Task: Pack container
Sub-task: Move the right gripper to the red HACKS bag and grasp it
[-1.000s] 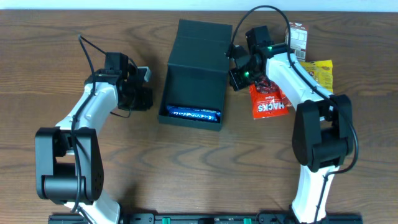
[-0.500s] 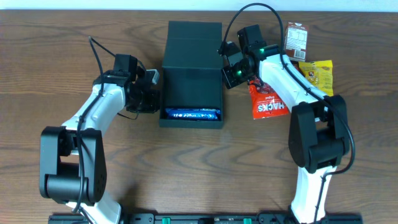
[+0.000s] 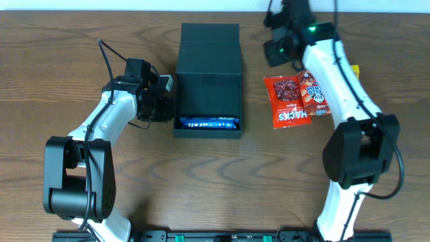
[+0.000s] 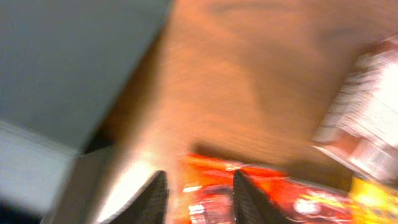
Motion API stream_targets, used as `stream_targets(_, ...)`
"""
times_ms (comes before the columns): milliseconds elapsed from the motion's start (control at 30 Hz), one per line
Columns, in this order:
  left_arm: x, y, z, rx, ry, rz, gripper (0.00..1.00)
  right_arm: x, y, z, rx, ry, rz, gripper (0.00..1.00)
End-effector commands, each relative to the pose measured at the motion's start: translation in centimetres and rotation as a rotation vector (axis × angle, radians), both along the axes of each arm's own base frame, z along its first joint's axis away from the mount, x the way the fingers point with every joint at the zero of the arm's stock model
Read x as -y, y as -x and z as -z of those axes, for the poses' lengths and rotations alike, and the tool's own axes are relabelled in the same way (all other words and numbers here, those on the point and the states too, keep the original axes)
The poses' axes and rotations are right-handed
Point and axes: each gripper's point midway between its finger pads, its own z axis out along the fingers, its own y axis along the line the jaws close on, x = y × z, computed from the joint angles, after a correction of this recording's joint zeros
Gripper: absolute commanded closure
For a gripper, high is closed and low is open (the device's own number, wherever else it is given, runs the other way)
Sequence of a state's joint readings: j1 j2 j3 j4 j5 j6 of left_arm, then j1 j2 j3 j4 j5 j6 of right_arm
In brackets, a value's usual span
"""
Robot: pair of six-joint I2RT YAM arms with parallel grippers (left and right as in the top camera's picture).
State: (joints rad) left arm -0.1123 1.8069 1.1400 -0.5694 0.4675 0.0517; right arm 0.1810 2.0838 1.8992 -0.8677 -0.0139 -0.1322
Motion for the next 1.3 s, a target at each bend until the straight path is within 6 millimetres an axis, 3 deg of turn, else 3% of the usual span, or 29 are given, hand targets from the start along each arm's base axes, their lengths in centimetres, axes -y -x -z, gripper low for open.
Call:
stream_targets(0, -0.4, -0.2, 0.3, 0.004, -0.014, -0.011, 0.94, 5.5, -1.5, -1.0, 0.056, 0.09, 0.134, 0.5)
stream_targets(33, -0.5, -0.4, 0.2, 0.01, -0.013, -0.016, 0.93, 6.2, -1.9, -0.9, 0.064, 0.088, 0.147, 0.37)
stream_targets(67, -0.6, -0.6, 0.2, 0.014, -0.012, -0.021, 0.82, 7.0, -2.3, -0.6, 0.071, 0.087, 0.163, 0.14)
stream_targets(100, -0.7, -0.8, 0.2, 0.019, -0.01, -0.027, 0.67, 8.0, -2.9, -0.3, 0.081, 0.084, 0.186, 0.01)
stream_targets(200, -0.9, -0.9, 0.1, 0.021, -0.007, -0.034, 0.08, 10.0, -4.2, 0.8, 0.101, 0.083, 0.224, 0.01)
stream_targets(233, -0.8, -0.9, 0.1, 0.02, -0.002, -0.034, 0.05, 10.5, -4.6, 1.1, 0.109, 0.083, 0.235, 0.01)
stream_targets(400, -0.8, -0.9, 0.1, 0.003, 0.01, -0.069, 0.05, 13.5, -7.2, 3.1, 0.171, 0.059, 0.324, 0.01)
stream_targets(533, -0.8, -0.8, 0.1, -0.004, 0.012, -0.083, 0.05, 15.4, -7.4, 4.7, 0.161, 0.038, 0.405, 0.01)
stream_targets(633, -1.2, -1.3, 0.1, -0.002, 0.004, -0.127, 0.05, 14.0, -7.2, 5.1, 0.13, -0.042, 0.345, 0.02)
stream_targets(700, -2.0, -2.4, 0.0, 0.016, -0.011, -0.207, 0.05, 12.6, -6.7, 5.6, 0.094, -0.076, 0.294, 0.18)
stream_targets(767, -2.0, -4.7, -1.0, 0.078, 0.055, -0.295, 0.05, 9.8, -5.3, 6.3, 0.018, -0.161, 0.205, 0.79)
stream_targets(800, -1.6, -6.0, -1.9, 0.121, 0.109, -0.31, 0.05, 8.1, -4.4, 6.6, -0.026, -0.207, 0.143, 0.98)
stream_targets(900, -1.1, -8.5, -3.8, 0.235, 0.171, -0.317, 0.05, 5.0, -1.6, 7.5, -0.15, -0.273, 0.054, 0.99)
stream_targets(1000, -1.8, -9.9, -4.4, 0.289, 0.159, -0.369, 0.04, 3.1, 0.8, 7.6, -0.251, -0.356, 0.019, 0.99)
stream_targets(1133, -3.2, -11.0, -4.7, 0.338, 0.118, -0.427, 0.05, 4.4, 1.8, 8.4, -0.294, -0.283, 0.038, 0.99)
stream_targets(1267, -4.8, -11.3, -4.8, 0.341, 0.116, -0.46, 0.05, 3.0, 3.7, 8.9, -0.371, -0.256, 0.021, 0.99)
